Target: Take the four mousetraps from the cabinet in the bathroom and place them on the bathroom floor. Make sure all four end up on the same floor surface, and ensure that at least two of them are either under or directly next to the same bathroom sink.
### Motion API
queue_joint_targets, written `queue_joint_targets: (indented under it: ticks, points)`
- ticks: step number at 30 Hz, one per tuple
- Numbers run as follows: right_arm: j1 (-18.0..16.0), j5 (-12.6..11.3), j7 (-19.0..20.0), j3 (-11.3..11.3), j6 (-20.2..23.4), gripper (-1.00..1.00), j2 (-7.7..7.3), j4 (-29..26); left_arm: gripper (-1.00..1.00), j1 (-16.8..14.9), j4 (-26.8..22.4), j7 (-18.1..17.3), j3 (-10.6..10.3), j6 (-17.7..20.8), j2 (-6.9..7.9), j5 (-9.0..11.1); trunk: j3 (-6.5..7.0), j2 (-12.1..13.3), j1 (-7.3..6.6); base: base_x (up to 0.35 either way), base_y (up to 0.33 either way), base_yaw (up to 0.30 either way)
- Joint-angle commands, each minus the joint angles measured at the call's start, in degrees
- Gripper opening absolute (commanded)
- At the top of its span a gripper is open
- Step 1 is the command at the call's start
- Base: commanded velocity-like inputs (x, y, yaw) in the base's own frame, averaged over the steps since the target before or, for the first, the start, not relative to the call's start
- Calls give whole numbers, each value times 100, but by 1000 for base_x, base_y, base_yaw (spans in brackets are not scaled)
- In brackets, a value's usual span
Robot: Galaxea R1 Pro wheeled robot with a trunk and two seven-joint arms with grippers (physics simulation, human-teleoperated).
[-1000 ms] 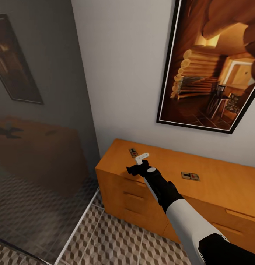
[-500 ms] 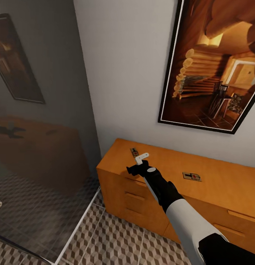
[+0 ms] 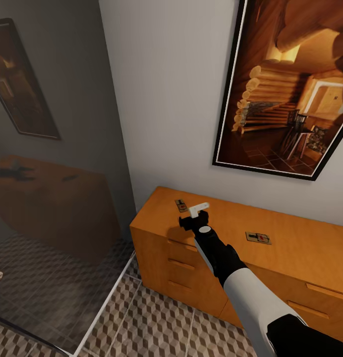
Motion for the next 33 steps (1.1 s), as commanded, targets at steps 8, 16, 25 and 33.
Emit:
queue_joint_targets:
  ticks: [8, 16, 25, 33]
  points:
    - [-5, 55, -125, 11, -35, 100, 0, -4, 100, -9, 20, 12, -48, -35, -3, 27, -11, -12, 3, 0, 0, 0]
    - [-5, 54, -140, 11, -53, 100, 0, 4, 100, -9, 20, 12, -48, -35, -3, 25, -11, -12, 3, 0, 0, 0]
    - [-5, 47, -140, 24, -96, 100, 0, 5, 100, -9, 20, 12, -48, -35, -3, 26, -11, -12, 3, 0, 0, 0]
    - [-5, 45, -134, 28, -109, 100, 0, 5, 100, -9, 20, 12, -48, -34, -3, 28, -11, -12, 3, 0, 0, 0]
